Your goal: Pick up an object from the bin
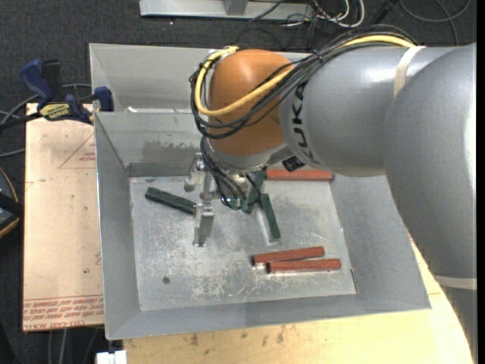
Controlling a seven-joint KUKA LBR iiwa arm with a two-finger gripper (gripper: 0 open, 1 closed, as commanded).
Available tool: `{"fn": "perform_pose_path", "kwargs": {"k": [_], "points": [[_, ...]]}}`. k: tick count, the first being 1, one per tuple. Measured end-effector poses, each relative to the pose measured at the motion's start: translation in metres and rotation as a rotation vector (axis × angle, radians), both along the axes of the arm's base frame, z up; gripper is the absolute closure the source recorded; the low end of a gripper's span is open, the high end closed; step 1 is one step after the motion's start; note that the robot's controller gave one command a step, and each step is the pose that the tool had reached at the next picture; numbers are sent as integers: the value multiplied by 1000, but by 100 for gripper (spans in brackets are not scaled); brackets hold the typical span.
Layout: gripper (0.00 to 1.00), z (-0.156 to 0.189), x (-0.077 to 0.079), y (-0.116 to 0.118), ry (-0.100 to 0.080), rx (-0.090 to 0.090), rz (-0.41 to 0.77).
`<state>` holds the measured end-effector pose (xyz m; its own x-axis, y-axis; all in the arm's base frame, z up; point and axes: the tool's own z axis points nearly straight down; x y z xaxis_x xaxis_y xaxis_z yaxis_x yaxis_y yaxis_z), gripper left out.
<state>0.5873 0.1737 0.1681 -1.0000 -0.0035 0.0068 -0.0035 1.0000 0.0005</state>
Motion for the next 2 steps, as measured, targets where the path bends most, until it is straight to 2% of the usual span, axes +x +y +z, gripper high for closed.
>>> {"fn": "perform_pose_path", "kwargs": {"k": [1, 2], "points": [[0, 4, 2, -1, -8, 1, -3], [0, -46, 32, -13, -17, 3, 57]]}}
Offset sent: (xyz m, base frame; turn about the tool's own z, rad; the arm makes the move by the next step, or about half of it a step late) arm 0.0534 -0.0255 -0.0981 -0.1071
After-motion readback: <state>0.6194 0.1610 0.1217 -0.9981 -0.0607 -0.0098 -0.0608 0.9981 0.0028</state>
